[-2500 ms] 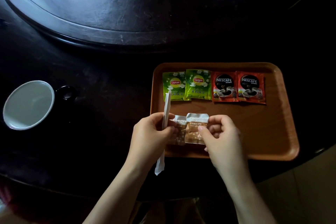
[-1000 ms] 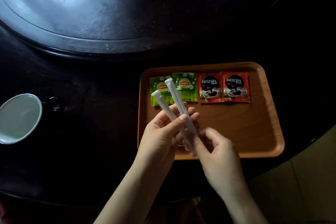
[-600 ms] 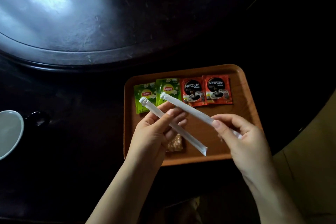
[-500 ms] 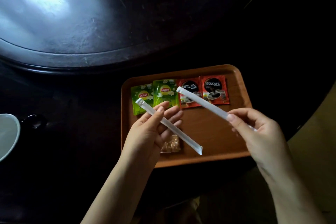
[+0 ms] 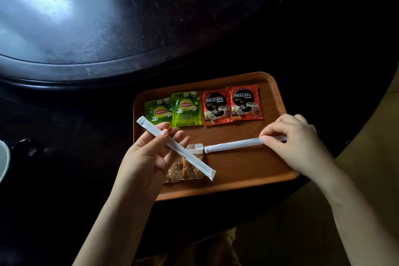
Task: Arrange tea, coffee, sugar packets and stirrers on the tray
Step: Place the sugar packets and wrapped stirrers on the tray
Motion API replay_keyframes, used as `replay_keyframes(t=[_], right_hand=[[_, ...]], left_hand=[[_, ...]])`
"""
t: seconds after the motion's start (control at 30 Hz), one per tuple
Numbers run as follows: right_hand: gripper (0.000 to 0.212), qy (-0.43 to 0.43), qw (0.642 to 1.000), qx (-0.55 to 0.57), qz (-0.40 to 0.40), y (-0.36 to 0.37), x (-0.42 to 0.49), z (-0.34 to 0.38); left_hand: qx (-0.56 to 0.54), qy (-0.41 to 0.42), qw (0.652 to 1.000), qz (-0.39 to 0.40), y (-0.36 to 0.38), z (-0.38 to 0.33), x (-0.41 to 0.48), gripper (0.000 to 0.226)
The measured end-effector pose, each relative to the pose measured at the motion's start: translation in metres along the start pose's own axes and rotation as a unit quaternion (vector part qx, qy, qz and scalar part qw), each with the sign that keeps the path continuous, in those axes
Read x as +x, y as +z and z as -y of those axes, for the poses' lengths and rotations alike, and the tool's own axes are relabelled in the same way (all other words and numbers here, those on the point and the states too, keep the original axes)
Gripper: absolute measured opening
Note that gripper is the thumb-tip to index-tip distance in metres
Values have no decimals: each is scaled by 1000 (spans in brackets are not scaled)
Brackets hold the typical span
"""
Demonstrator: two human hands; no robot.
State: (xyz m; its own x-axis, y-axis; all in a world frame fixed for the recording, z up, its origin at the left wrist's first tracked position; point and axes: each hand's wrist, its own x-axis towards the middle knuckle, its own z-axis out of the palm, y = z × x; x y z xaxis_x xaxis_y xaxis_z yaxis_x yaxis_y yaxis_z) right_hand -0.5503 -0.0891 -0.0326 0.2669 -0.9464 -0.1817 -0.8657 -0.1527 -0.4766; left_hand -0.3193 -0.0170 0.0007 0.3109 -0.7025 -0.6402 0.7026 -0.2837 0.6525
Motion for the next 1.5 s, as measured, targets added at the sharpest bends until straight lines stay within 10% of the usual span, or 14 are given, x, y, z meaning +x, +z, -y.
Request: replay_keyframes(t=[0.43, 0.57, 0.7, 1.2, 1.5], right_hand=[[7, -31, 998, -51, -28, 2, 2, -7], [15, -29, 995, 69, -69, -13, -6, 4], [21, -32, 953, 291, 81, -31, -27, 36], [19, 70, 859, 501, 81, -22, -39, 30], [16, 58, 891, 445, 64, -30, -47, 14]], left_hand=[[50, -19, 998, 21, 12, 8, -5, 14], [83, -10, 996, 24, 19, 12, -6, 19], [87, -20, 996, 29, 34, 20, -11, 13], [63, 17, 988, 139, 59, 34, -19, 12], [174, 30, 979, 103, 49, 33, -19, 14]])
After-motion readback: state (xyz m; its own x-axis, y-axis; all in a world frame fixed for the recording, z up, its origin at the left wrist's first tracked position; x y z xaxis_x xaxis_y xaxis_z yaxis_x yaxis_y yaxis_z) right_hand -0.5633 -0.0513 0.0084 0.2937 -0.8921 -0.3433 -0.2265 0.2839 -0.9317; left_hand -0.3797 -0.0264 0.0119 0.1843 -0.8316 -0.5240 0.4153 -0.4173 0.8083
